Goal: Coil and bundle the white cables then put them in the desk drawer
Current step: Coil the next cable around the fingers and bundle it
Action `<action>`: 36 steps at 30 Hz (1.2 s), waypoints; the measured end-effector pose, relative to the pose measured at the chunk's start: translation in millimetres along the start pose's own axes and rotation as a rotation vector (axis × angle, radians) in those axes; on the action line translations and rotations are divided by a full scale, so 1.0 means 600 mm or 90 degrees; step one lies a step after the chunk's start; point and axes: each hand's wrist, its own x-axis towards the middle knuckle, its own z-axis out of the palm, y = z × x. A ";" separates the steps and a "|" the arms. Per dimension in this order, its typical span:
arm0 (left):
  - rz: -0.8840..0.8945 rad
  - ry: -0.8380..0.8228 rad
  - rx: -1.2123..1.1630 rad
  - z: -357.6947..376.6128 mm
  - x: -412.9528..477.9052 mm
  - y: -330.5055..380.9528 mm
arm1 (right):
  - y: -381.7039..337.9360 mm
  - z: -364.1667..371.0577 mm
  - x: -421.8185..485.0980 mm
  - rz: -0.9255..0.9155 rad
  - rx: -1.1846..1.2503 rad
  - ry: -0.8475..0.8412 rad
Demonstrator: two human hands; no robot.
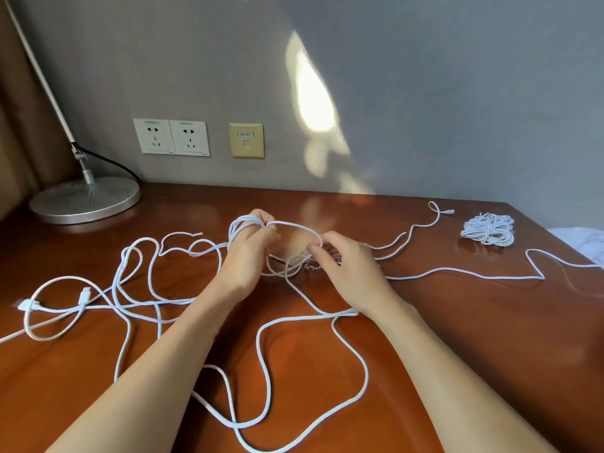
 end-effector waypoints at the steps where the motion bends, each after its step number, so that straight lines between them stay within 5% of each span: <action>1: 0.016 -0.011 0.048 0.001 -0.006 0.000 | -0.002 -0.001 0.000 0.002 0.014 0.007; 8: 0.046 0.054 0.235 0.002 -0.006 -0.013 | -0.014 -0.004 0.003 0.003 0.185 0.097; 36: -0.025 0.057 0.273 0.001 -0.005 -0.025 | -0.027 -0.019 0.005 0.108 0.385 0.108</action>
